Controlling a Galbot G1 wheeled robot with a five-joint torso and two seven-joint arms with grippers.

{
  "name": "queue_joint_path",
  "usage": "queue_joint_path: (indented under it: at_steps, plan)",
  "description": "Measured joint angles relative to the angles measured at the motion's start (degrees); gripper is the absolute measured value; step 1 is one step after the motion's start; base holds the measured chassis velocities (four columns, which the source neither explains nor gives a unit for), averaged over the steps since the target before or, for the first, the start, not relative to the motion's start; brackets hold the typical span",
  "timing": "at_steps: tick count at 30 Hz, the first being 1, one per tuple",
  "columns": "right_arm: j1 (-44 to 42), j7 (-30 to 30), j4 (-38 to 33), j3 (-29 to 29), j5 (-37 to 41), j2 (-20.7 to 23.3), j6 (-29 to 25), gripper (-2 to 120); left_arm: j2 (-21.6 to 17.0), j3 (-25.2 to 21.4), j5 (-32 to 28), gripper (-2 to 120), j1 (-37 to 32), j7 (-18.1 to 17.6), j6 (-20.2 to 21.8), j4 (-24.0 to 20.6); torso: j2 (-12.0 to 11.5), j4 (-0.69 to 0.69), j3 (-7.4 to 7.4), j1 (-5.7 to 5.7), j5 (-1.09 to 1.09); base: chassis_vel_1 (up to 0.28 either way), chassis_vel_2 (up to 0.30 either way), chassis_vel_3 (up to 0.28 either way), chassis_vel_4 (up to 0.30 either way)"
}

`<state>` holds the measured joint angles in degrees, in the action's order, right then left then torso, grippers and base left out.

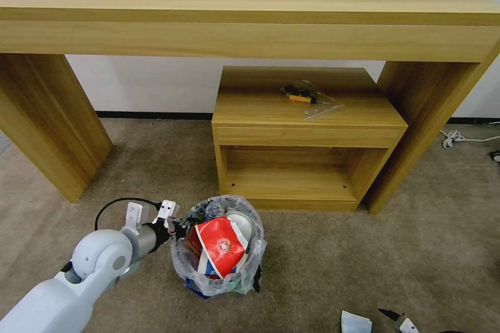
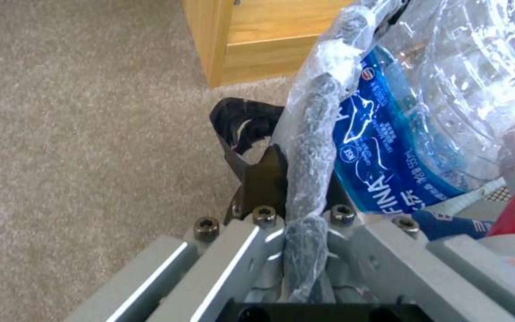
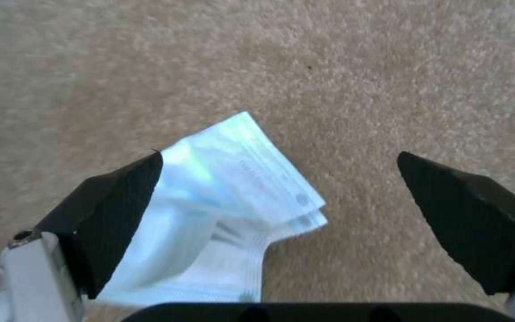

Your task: Pick up the trash bin and place the garbage on the floor into it.

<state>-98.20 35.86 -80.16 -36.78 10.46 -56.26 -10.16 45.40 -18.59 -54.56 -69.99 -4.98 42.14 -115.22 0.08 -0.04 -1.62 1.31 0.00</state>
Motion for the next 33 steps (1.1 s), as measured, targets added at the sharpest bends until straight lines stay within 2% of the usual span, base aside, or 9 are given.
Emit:
queue_joint_path:
  at_steps: [10,12,18,25,28,30,31,32,33]
  plan:
    - [5.68,-1.21,5.64,2.75,-3.21,-2.72,-0.17,100,-1.21,-0.6,-0.43,0,-0.87,-0.18,0.0,-1.2,0.0,0.0,0.0,0.0,0.0,0.0,0.0,0.0,0.0]
    - [6.65,-1.47,7.02,3.31,-3.87,-3.08,-0.12,93,-1.66,-0.69,-0.78,0,-0.78,-0.18,0.0,-1.41,0.0,-0.01,0.0,0.0,0.0,0.0,0.0,0.0,0.0]
    - [8.14,-2.05,8.89,3.74,-4.48,-3.95,-0.33,86,-1.84,-0.52,-1.04,0,-0.61,-0.36,0.0,-1.8,0.0,-0.01,0.0,0.0,0.0,0.0,0.0,0.0,0.0]
    - [8.46,-2.45,9.02,4.06,-4.43,-4.4,-0.49,65,-1.88,-0.42,-1.09,0,-0.65,-0.47,0.0,-1.9,0.0,-0.02,0.0,0.0,-0.02,0.0,0.0,0.0,0.0]
    - [8.78,-2.58,8.99,4.18,-4.52,-4.87,-0.62,49,-1.81,-0.41,-1.09,0,-0.59,-0.51,0.0,-1.91,0.0,-0.02,0.0,0.0,-0.01,0.0,0.0,0.0,0.0]
    - [8.95,-2.72,8.94,4.25,-4.58,-5.01,-0.61,46,-1.76,-0.4,-1.09,0,-0.56,-0.51,0.0,-1.91,0.0,-0.02,0.0,0.0,0.0,0.0,0.0,0.0,0.0]
    - [9.72,-3.16,8.98,4.55,-4.63,-5.46,-0.56,32,-1.63,-0.35,-1.1,0,-0.59,-0.56,0.0,-1.91,0.0,0.0,0.0,0.0,0.01,0.0,0.0,0.0,0.0]
    - [10.15,-3.4,9.15,4.67,-4.64,-5.68,-0.5,26,-1.63,-0.34,-1.09,0,-0.6,-0.59,0.0,-1.91,0.0,0.0,0.0,0.0,0.02,0.0,0.0,0.0,0.0]
    - [10.15,-3.4,9.15,4.67,-4.64,-5.68,-0.5,26,-1.63,-0.34,-1.09,0,-0.6,-0.59,0.0,-1.91,0.0,0.0,0.0,0.0,0.02,0.0,0.0,0.0,0.0]
